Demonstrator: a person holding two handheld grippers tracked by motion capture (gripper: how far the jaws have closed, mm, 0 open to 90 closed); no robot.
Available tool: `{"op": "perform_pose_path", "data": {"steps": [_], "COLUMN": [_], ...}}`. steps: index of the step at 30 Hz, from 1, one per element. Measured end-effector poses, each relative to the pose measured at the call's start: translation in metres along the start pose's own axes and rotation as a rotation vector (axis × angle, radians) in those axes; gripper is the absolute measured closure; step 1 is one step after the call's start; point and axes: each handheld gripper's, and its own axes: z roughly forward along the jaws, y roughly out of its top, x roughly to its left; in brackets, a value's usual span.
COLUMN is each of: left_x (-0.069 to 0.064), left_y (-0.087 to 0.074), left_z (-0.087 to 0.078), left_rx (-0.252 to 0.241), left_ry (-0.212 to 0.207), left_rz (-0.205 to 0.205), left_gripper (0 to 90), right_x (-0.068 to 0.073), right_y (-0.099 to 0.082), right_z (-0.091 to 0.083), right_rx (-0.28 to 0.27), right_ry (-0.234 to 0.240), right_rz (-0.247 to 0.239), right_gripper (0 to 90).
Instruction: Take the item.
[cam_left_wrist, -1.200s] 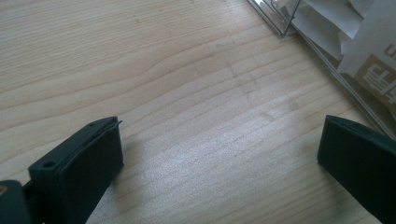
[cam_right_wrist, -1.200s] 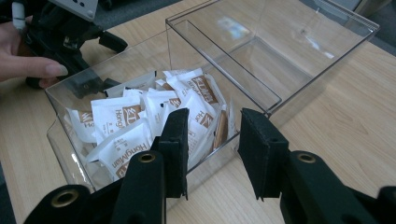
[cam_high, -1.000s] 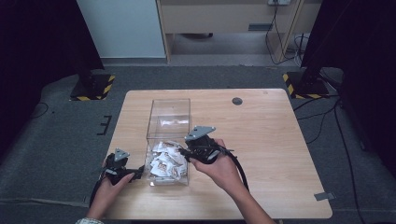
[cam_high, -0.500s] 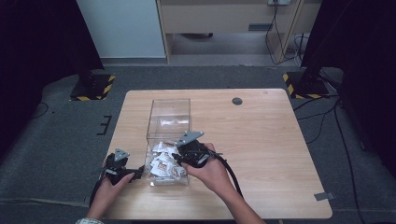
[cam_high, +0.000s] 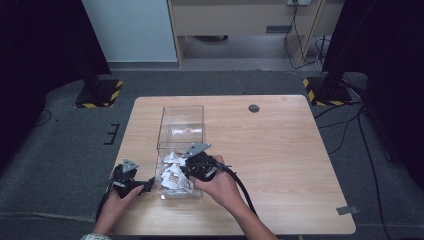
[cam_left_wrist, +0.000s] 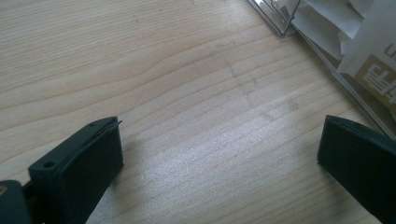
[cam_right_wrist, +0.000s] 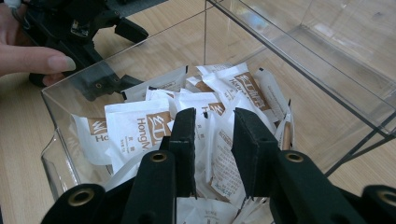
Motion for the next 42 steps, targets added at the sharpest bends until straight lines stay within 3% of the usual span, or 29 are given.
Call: {"op": "perform_pose_path", "data": {"steps": [26,30,42], "left_x": [0.000,0.000,0.000], "left_y": [0.000,0.000,0.000], "left_z": [0.000,0.000,0.000], "left_rx": [0.001,0.001,0.001], "left_ry": [-0.002,-0.002,-0.002], "left_rz": [0.003,0.003,0.003], "left_gripper": [0.0,0.0,0.0], "right_x": [0.002,0.002,0.002], "right_y": [-0.005,-0.005,0.000], "right_z": [0.016,0.017,0.003], "right_rx": [0.065,0.075,0.021], "right_ry": [-0.020,-0.017,-0.006], "right_rz": [-0.002,-0.005,-0.012], "right_gripper": [73.7,83.8,88.9]}}
